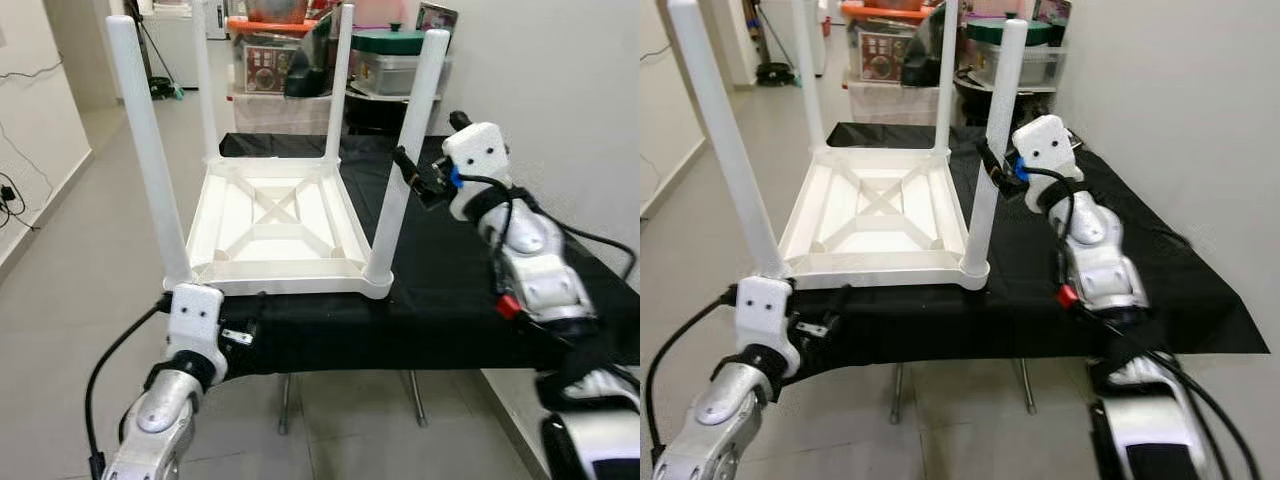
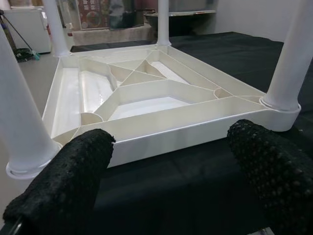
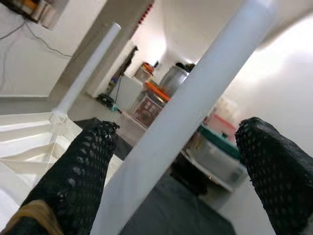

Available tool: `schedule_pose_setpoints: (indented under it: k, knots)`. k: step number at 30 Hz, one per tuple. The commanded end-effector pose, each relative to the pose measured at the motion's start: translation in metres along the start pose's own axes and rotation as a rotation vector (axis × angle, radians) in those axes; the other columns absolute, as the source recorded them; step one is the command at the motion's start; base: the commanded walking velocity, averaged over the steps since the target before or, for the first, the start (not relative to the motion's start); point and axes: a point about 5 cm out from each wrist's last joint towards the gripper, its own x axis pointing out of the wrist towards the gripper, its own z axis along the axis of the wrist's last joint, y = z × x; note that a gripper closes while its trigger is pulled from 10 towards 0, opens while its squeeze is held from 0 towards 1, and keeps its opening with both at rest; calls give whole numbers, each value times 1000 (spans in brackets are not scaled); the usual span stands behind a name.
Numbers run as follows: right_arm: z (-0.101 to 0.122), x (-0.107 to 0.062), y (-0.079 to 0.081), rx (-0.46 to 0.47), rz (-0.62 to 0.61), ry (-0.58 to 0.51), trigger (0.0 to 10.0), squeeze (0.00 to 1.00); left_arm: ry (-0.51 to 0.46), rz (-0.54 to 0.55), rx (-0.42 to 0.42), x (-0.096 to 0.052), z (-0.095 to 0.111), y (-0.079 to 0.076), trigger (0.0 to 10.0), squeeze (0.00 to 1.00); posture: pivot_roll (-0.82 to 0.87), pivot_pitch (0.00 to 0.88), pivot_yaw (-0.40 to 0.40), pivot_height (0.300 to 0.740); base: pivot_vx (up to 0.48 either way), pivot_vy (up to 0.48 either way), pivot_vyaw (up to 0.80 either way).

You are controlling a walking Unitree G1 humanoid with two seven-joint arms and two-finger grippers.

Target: Building children table

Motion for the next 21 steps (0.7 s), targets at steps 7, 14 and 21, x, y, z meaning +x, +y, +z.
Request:
schedule_pose_setpoints:
  k: [7,14,21]
  knots:
    - [13,-9,-11,-413,142,-54,10000,0,12,-10,4,2,-4,-1,10000,0,33,0,-48,740,0,0,0]
    - [24,-7,-21,-838,242,-100,10000,0,12,-8,8,2,-5,0,10000,0,28,0,-45,740,0,0,0]
    - [54,3,-24,-1278,415,-161,10000,0,12,-16,9,4,-6,-1,10000,0,12,0,-37,740,0,0,0]
